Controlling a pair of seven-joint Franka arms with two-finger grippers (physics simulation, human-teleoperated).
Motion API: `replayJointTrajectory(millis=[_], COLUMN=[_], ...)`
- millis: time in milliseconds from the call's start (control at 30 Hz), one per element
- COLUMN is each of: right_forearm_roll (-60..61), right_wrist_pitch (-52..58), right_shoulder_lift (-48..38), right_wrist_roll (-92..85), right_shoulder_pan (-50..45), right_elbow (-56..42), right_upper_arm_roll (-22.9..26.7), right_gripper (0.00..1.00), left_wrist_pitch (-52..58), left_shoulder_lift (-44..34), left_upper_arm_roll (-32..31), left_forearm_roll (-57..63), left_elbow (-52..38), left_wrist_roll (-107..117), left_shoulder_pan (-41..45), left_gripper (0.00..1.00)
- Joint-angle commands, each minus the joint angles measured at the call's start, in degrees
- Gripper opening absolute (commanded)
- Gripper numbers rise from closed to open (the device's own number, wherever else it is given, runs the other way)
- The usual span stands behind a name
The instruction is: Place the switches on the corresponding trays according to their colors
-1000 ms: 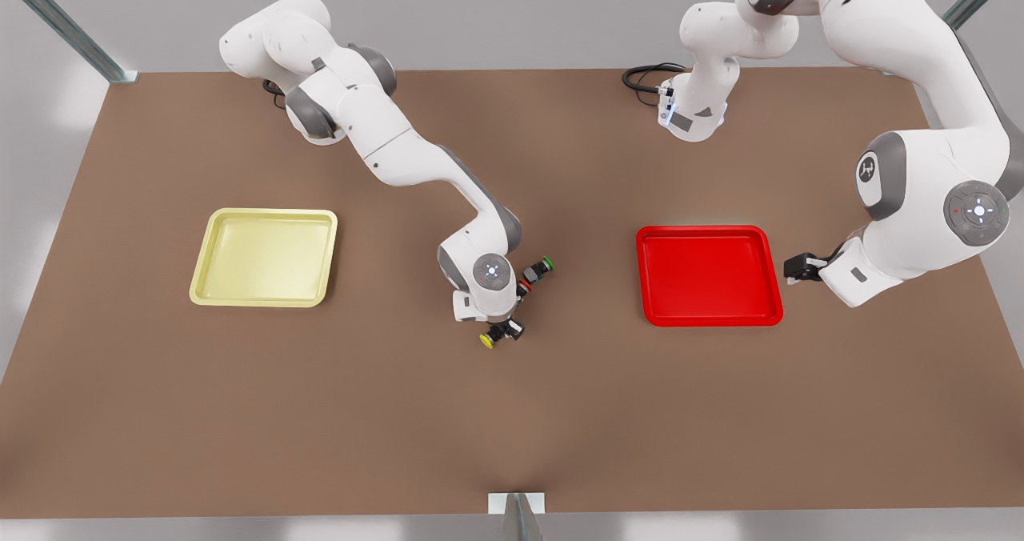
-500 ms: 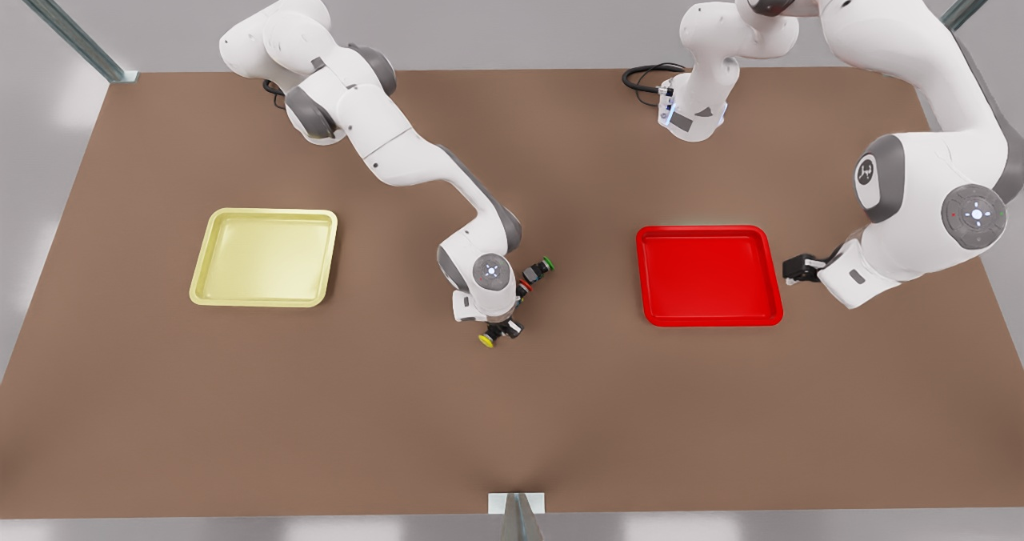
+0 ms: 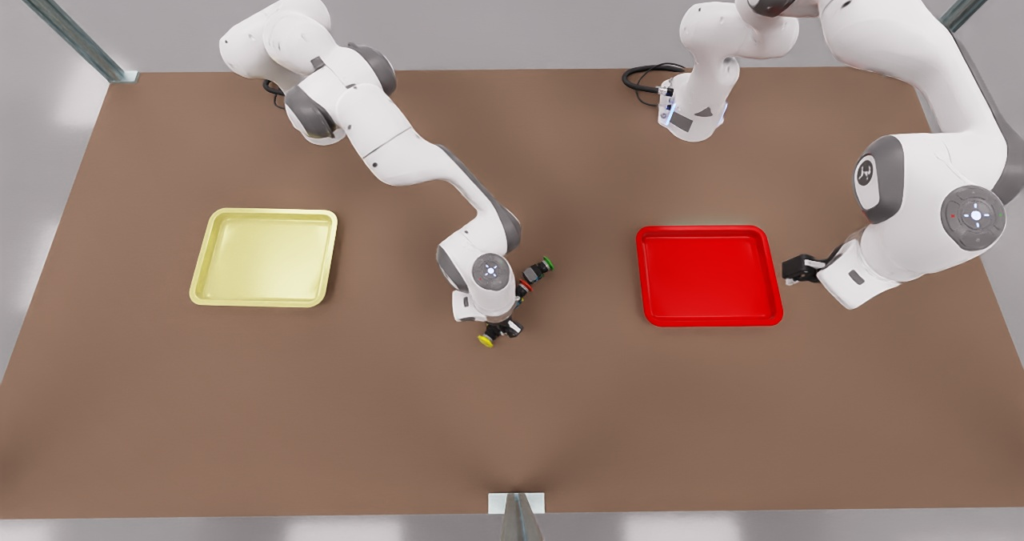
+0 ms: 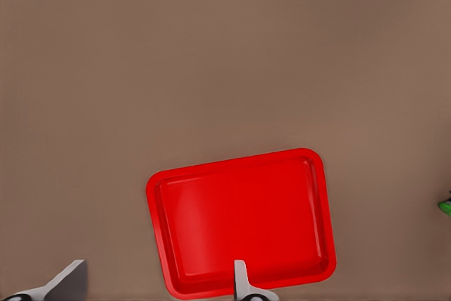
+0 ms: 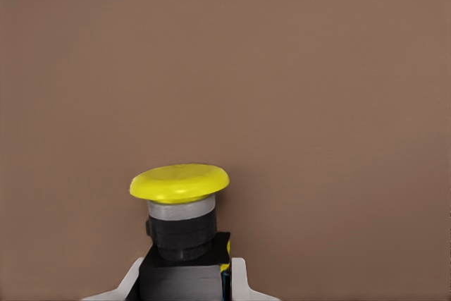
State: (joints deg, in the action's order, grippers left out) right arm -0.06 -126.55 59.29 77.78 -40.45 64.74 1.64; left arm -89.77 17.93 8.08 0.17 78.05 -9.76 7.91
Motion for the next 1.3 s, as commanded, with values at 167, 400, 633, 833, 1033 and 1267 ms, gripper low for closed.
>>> replayJointTrajectory(millis=[167,400,633,833,1033,1267], right_forearm_roll=[-0.6,-1.1,-8.6,-11.1,-16.8,-26.1], right_wrist_pitch=[1.0,0.9,-3.2,-2.7,-1.6,0.9], right_shoulder_lift=[-6.5,-25.9,-44.9,-56.8,-59.6,-60.7], right_wrist_roll=[-1.6,-11.7,-15.1,-22.5,-28.7,-34.6], right_shoulder_pan=[1.4,5.6,10.5,14.3,22.4,28.1], right_elbow=[5.7,29.2,55.6,70.6,77.8,79.8], right_upper_arm_roll=[0.1,-0.6,-3.8,-3.8,-3.5,-2.3], right_gripper=[0.51,0.51,0.51,0.51,0.51,1.0], left_wrist_pitch=[-0.1,0.0,0.1,0.1,0.2,0.3], left_shoulder_lift=[0.0,0.1,0.2,0.6,0.6,0.8], left_upper_arm_roll=[0.0,-0.1,-0.2,-0.2,-0.2,-0.2], left_forearm_roll=[0.0,-0.6,-1.1,-1.1,-1.4,-1.5], left_elbow=[0.0,0.0,0.0,0.0,0.0,0.0], left_wrist_roll=[0.0,0.1,0.1,0.1,0.1,0.2], left_shoulder_pan=[0.0,0.0,0.1,0.2,0.2,0.2], left_gripper=[1.0,1.0,1.0,1.0,1.0,1.0])
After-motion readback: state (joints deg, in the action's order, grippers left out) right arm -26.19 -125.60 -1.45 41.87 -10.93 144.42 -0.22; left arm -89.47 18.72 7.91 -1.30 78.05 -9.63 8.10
